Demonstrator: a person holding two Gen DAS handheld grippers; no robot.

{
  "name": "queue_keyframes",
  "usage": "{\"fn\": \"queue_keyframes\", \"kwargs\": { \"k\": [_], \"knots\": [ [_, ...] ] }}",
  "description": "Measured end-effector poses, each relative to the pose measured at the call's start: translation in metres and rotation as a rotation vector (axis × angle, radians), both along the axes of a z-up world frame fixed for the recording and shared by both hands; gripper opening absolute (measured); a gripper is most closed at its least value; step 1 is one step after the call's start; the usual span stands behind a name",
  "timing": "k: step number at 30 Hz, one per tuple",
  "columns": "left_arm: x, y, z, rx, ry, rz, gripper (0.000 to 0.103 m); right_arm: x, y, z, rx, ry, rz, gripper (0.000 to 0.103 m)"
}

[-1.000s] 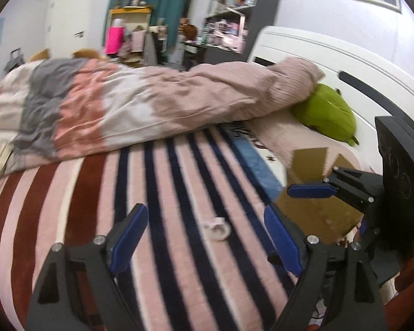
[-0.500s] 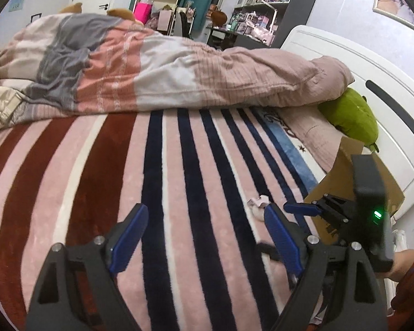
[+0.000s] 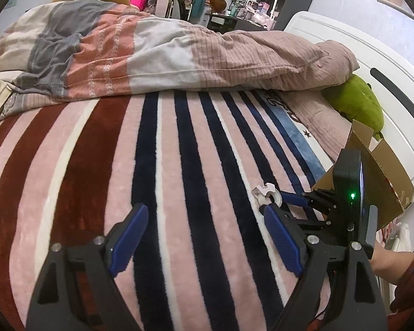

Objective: Organize rigid objects
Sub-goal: 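Grasp the tape roll in its white holder with the right gripper, then lower the tape roll into the cardboard box and open the right gripper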

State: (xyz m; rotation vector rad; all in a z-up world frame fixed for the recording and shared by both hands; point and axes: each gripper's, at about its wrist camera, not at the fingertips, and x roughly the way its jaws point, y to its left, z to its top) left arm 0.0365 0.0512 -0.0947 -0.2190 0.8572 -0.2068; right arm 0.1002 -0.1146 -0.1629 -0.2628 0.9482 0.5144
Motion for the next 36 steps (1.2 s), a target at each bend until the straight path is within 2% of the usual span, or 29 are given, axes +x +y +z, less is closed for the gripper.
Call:
{"fn": "queue_keyframes", "kwargs": {
  "k": [3, 13, 14, 18, 22, 24, 29, 36],
  "knots": [
    [-0.001, -0.003, 0.001, -0.002, 0.006, -0.01, 0.084, -0.006, 0.002, 0.004, -0.015, -0.02, 0.027, 0.036],
    [-0.007, -0.036, 0.014, -0.072, 0.022, -0.115, 0.083, -0.054, 0.022, 0.052, 0.129, -0.056, 0.275, 0.036],
    [-0.009, -0.041, 0.019, -0.09, 0.016, -0.13, 0.082, -0.063, 0.024, 0.062, 0.146, -0.077, 0.312, 0.036],
    [-0.018, -0.055, 0.036, -0.124, 0.002, -0.169, 0.062, -0.086, 0.022, 0.089, 0.18, -0.156, 0.391, 0.036],
    [-0.024, -0.073, 0.059, -0.084, -0.037, -0.177, 0.05, -0.101, 0.012, 0.112, 0.209, -0.221, 0.426, 0.036],
    [-0.025, -0.081, 0.068, -0.055, -0.049, -0.175, 0.039, -0.105, 0.005, 0.121, 0.204, -0.259, 0.43, 0.036],
    [-0.022, -0.109, 0.089, -0.032, -0.083, -0.222, 0.038, -0.11, -0.024, 0.14, 0.206, -0.319, 0.409, 0.036],
    [-0.004, -0.171, 0.115, 0.012, -0.11, -0.331, 0.038, -0.108, -0.078, 0.161, 0.179, -0.39, 0.333, 0.036]
  ]
}}
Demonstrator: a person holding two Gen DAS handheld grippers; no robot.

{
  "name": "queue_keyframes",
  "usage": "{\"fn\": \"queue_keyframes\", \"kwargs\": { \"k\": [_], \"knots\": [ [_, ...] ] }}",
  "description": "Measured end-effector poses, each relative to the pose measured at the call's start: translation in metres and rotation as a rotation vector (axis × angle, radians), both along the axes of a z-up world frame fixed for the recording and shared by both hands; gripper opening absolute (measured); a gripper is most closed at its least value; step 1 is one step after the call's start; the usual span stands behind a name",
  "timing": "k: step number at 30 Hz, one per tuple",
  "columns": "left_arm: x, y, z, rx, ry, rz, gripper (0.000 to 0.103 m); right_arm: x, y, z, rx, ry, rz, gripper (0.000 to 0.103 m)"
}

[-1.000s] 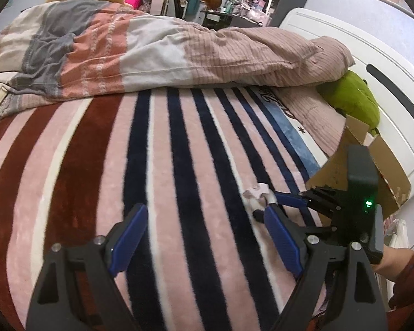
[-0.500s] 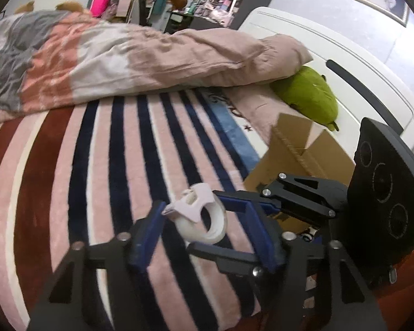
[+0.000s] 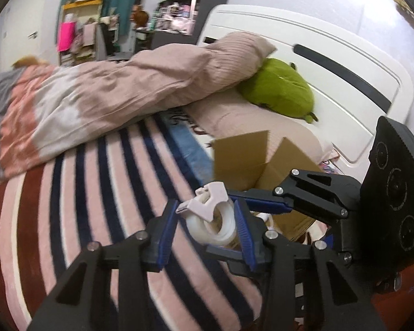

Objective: Organize rigid objects
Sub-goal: 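Lower the tape roll into the cardboard box and open the right gripper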

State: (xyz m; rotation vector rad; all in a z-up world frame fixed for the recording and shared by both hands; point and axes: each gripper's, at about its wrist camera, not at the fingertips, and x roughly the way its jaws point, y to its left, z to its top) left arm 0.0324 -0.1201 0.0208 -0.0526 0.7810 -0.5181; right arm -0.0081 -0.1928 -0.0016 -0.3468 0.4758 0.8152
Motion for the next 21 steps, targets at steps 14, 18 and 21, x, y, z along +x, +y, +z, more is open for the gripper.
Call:
{"fn": "queue_keyframes", "kwargs": {
  "k": [14, 18, 21],
  "knots": [
    [0.043, -0.096, -0.017, 0.058, 0.084, -0.145, 0.038, 0.036, -0.087, -0.006, -0.076, 0.104, -0.194, 0.036],
    [0.052, -0.108, -0.027, 0.068, 0.111, -0.153, 0.039, 0.044, -0.099, -0.013, -0.081, 0.162, -0.223, 0.037],
    [0.053, -0.109, -0.03, 0.082, 0.116, -0.154, 0.05, 0.045, -0.101, -0.017, -0.087, 0.185, -0.23, 0.037]
  ]
}}
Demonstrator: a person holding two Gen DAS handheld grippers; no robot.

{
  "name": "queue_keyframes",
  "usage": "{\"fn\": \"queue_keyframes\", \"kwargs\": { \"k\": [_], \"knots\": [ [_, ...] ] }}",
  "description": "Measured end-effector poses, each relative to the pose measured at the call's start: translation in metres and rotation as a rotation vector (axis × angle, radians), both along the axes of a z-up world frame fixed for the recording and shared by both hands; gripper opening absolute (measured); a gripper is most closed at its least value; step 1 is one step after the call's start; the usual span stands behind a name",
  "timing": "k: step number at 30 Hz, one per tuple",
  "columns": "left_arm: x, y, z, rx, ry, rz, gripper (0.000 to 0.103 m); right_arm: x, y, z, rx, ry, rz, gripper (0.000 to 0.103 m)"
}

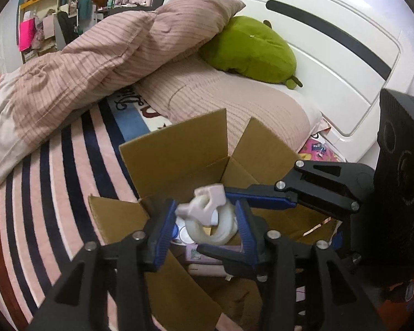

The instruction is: Organize rigid objects

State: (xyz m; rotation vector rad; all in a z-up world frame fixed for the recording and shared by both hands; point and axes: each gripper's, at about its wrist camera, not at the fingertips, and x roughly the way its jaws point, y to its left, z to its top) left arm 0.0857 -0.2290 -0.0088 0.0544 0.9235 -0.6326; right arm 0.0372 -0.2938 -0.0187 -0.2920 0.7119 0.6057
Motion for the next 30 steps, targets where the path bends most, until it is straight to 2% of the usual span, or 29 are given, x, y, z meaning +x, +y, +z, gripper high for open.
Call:
{"fn": "queue_keyframes", "kwargs": {
  "k": [2, 5, 8, 10, 11, 12, 14, 19, 21, 24, 28, 30],
  "knots": [
    [-0.003, 0.003, 0.002, 0.006, -0.022, 0.013, 0.06, 0.001, -0.001, -0.001, -0.004, 0.014, -0.002, 0.04],
    [-0.008, 0.012, 0.007, -0.009, -0.054, 0.034, 0.073, -0.002, 0.001, -0.001, -0.002, 0.023, -0.013, 0.058],
    [-0.014, 0.024, 0.013, -0.013, -0.085, 0.064, 0.075, -0.003, 0.001, 0.0, -0.007, 0.021, -0.02, 0.059],
    [-0.019, 0.032, 0.016, -0.013, -0.109, 0.091, 0.082, -0.003, 0.002, 0.0, -0.004, 0.024, -0.021, 0.062],
    [-0.025, 0.04, 0.02, -0.017, -0.139, 0.12, 0.087, -0.004, 0.002, 0.001, 0.004, 0.024, -0.019, 0.069],
    [-0.029, 0.045, 0.023, -0.02, -0.159, 0.14, 0.088, -0.005, 0.002, 0.003, 0.017, 0.019, -0.016, 0.078],
    [-0.037, 0.058, 0.027, -0.023, -0.195, 0.187, 0.09, -0.008, 0.001, 0.007, 0.04, -0.005, -0.018, 0.087],
    [-0.059, 0.093, 0.035, -0.028, -0.262, 0.334, 0.093, -0.018, 0.003, 0.018, 0.102, -0.053, 0.018, 0.091],
    [-0.068, 0.108, 0.038, -0.025, -0.295, 0.394, 0.093, -0.026, 0.003, 0.023, 0.152, -0.086, 0.042, 0.103],
    [-0.078, 0.125, 0.039, 0.0, -0.329, 0.478, 0.093, -0.031, 0.002, 0.03, 0.204, -0.135, 0.028, 0.103],
    [-0.089, 0.144, 0.037, 0.005, -0.342, 0.543, 0.093, -0.029, 0.001, 0.031, 0.26, -0.132, -0.005, 0.103],
    [-0.092, 0.15, 0.034, 0.008, -0.346, 0.567, 0.093, -0.027, 0.002, 0.03, 0.256, -0.128, -0.019, 0.103]
  ]
}}
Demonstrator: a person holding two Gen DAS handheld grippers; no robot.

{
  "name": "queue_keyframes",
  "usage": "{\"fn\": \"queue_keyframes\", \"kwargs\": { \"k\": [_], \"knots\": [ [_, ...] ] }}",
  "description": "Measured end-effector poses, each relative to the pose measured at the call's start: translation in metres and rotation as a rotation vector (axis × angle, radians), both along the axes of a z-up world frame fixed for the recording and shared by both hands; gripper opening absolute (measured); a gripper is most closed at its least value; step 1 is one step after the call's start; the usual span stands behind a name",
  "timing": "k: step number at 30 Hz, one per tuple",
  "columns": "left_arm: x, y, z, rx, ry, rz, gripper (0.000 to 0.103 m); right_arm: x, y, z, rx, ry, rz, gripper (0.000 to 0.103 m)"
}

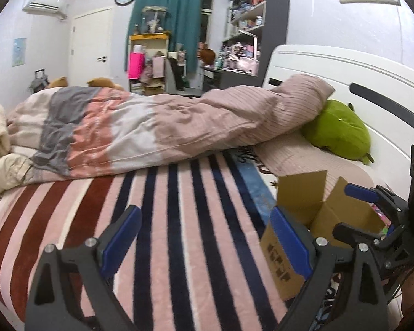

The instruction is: Organize rigid objects

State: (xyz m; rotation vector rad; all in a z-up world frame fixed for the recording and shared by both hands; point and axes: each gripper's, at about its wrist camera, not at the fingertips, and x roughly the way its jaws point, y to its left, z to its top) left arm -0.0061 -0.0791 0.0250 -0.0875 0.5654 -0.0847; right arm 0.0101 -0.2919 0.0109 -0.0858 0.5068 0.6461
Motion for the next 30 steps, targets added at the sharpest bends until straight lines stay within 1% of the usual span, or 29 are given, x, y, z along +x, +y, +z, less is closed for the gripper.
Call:
{"fn": "queue_keyframes", "kwargs": {
  "k": [7, 10, 22, 30],
  "knots": [
    [-0.004, 0.01, -0.011, -0.013, 0.016, 0.034, 0.093, 0.005, 0.005, -0.013, -0.031, 0.038, 0.002, 0.103],
    [-0.004, 0.01, -0.012, -0.005, 0.018, 0.041, 0.093, 0.005, 0.008, -0.015, -0.042, 0.039, -0.002, 0.103],
    [-0.005, 0.007, -0.012, 0.022, 0.016, 0.048, 0.093, 0.003, 0.005, -0.015, -0.03, 0.029, -0.01, 0.103],
    [-0.004, 0.007, -0.011, 0.019, 0.016, 0.047, 0.093, 0.003, 0.004, -0.016, -0.03, 0.029, -0.012, 0.103]
  ]
}}
